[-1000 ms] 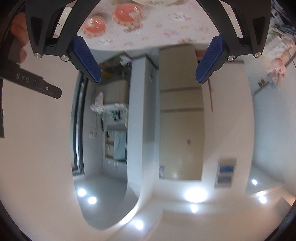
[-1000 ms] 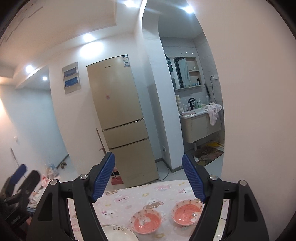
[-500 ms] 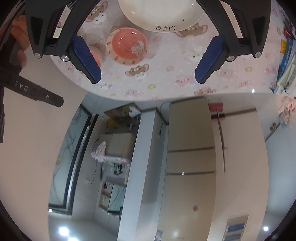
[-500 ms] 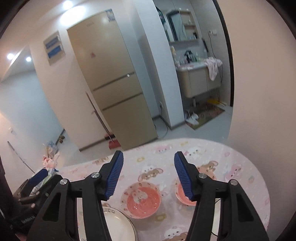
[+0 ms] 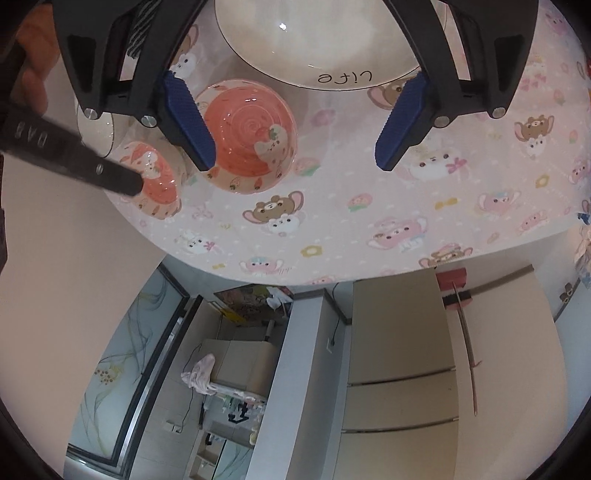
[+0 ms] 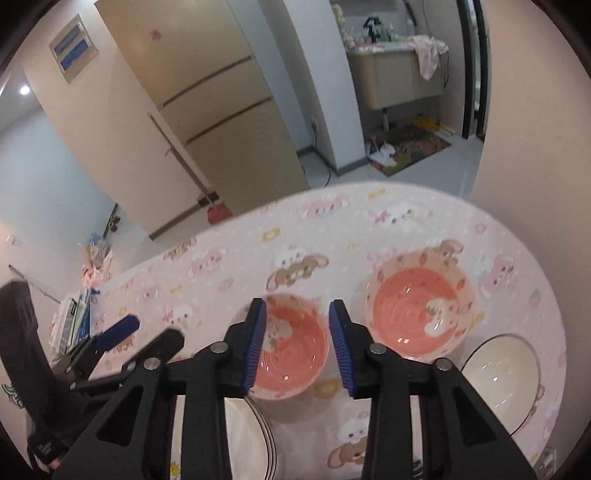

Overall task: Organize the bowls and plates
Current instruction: 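Lower both grippers onto the pink strawberry bowl rim and close them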

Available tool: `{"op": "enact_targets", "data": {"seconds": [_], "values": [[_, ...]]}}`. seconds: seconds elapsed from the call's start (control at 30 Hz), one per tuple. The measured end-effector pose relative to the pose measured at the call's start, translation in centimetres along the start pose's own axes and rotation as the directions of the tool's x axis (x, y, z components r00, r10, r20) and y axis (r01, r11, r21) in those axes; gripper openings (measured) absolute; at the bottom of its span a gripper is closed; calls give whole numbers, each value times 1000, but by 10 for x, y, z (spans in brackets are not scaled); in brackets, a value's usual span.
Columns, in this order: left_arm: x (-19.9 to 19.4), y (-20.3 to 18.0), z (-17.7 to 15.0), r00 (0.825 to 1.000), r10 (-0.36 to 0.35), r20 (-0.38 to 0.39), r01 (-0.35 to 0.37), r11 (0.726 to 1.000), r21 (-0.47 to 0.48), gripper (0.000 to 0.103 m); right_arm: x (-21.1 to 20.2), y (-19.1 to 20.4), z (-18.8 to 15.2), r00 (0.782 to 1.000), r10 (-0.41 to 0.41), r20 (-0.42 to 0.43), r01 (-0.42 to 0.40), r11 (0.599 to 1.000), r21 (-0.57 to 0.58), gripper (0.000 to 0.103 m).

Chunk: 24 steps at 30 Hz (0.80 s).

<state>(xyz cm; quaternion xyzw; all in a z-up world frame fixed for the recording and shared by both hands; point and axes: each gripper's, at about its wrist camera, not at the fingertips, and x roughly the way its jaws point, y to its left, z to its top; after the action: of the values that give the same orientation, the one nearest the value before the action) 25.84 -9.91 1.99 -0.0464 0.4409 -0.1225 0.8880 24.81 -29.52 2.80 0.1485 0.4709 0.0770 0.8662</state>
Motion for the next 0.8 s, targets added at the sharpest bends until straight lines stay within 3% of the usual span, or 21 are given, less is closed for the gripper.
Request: {"op": "enact_targets", "data": {"seconds": [0.1, 0.4, 0.5, 0.6, 0.7, 0.8], "values": [[13, 1, -2, 999, -11, -36, 11, 1000, 1, 81, 16, 5, -12, 1000, 17, -9, -18, 999, -50, 26], [56, 7, -12, 990, -27, -139, 20, 999, -46, 65, 49, 1, -23, 995, -68, -77, 64, 996, -59, 23], [65, 9, -14, 988, -28, -155, 20, 998, -53, 64, 54, -9, -25, 990, -119, -75, 122, 992, 35, 15], [67, 9, -15, 989, -19, -147, 11, 999, -51, 61, 65, -16, -24, 991, -56, -126, 63, 997, 52, 13], [68, 10, -18, 994, -14, -112, 4, 996, -89, 52, 65, -24, -23, 990, -76, -120, 86, 993, 82, 10], [74, 7, -18, 990, -36, -135, 24, 995, -92, 48, 65, -22, -23, 991, -53, -123, 61, 996, 58, 9]]}}
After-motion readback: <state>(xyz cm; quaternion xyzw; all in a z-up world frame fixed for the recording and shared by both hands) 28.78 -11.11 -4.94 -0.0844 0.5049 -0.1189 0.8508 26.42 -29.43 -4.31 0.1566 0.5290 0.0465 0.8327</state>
